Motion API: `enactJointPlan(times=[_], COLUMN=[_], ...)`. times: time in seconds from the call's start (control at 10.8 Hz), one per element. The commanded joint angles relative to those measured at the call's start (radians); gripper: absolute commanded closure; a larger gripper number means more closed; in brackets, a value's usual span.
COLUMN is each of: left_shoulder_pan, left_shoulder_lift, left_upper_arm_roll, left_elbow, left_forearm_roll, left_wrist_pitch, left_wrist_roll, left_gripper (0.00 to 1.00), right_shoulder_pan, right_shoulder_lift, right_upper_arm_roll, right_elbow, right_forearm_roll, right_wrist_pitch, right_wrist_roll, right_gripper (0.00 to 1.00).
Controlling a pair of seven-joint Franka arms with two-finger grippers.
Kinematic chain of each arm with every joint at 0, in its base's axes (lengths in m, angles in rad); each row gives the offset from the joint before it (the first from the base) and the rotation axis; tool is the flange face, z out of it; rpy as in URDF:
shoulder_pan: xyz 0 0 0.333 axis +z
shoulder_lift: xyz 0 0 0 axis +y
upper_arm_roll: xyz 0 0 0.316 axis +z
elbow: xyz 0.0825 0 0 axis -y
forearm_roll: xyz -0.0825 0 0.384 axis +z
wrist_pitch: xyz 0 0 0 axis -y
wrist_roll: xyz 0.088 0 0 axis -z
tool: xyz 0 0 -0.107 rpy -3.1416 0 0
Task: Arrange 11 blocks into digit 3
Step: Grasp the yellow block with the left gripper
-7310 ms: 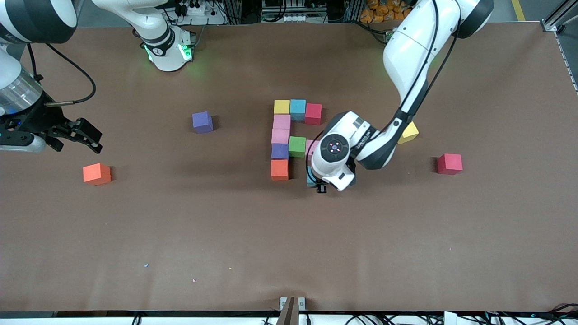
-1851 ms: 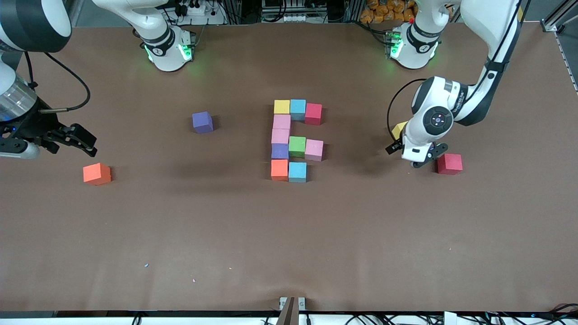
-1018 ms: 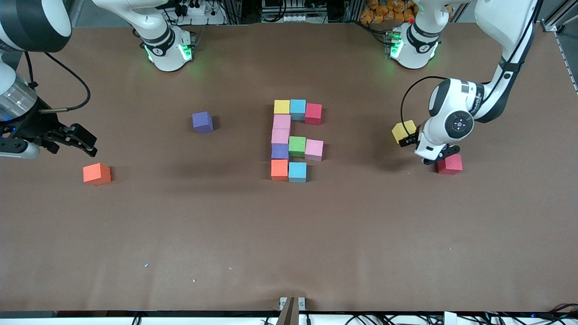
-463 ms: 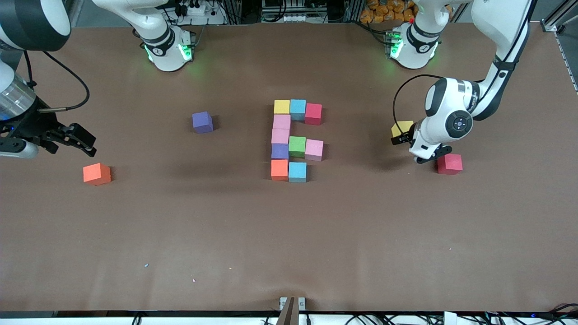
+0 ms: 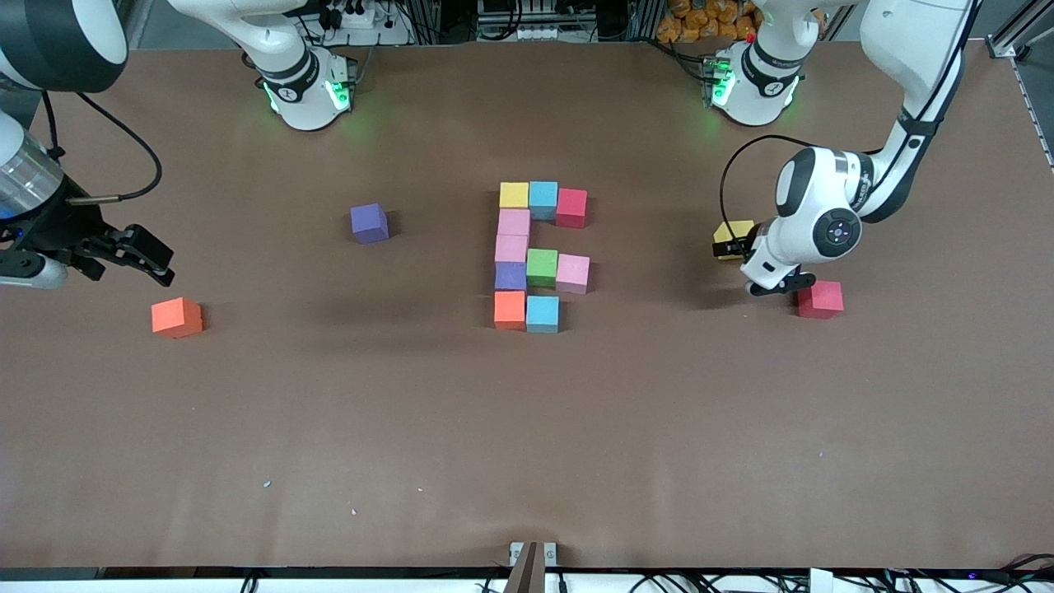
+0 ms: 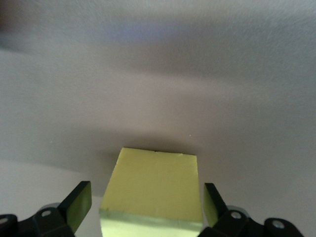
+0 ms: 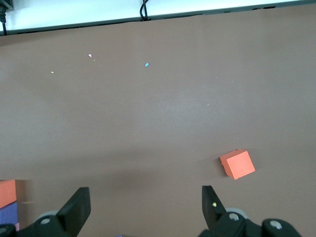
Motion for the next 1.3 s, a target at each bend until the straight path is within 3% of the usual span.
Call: enactJointPlan(times=[0.0,0.19,0.37,0.46,0.74,1.2], left_shoulder_pan=[0.003,0.001,-0.001,-0.001,-0.002,-0.025], left_shoulder_lift=[0.002,0.000,0.000,-0.001,-0.001,0.077], left_upper_arm_roll=[-0.009,-0.009,-0.010,-0.010,-0.010,-0.061], left_elbow=[-0.001,-0.002,-0.002,-0.001,0.062,0.282], left_forearm_roll=[-0.022,-0.022,-0.022,-0.023,-0.023,-0.069], left_wrist_pitch=[0.010,0.007,0.004,0.002,-0.028,-0.097], left_wrist_roll=[0.026,0.026,0.026,0.012,-0.081,-0.501], left_gripper=[0.00,0.00,0.62,0.74,0.80,0.80], right_shoulder_pan=[-0.027,-0.028,-0.025,-0.027,-0.028,-0.028], right_shoulder_lift=[0.011,0.011,0.011,0.011,0.011,0.019], right_upper_arm_roll=[0.013,0.013,0.013,0.013,0.013,0.013], right_elbow=[0.024,0.024,0.024,0.024,0.024,0.024], right_forearm_roll=[0.010,0.010,0.010,0.010,0.010,0.010], right_wrist_pitch=[-0.009,-0.009,-0.009,-0.009,-0.006,-0.006], right_wrist_roll=[-0.010,-0.010,-0.008,-0.008,-0.008,-0.008], right_gripper=[0.00,0.00,0.00,0.00,0.00,0.00])
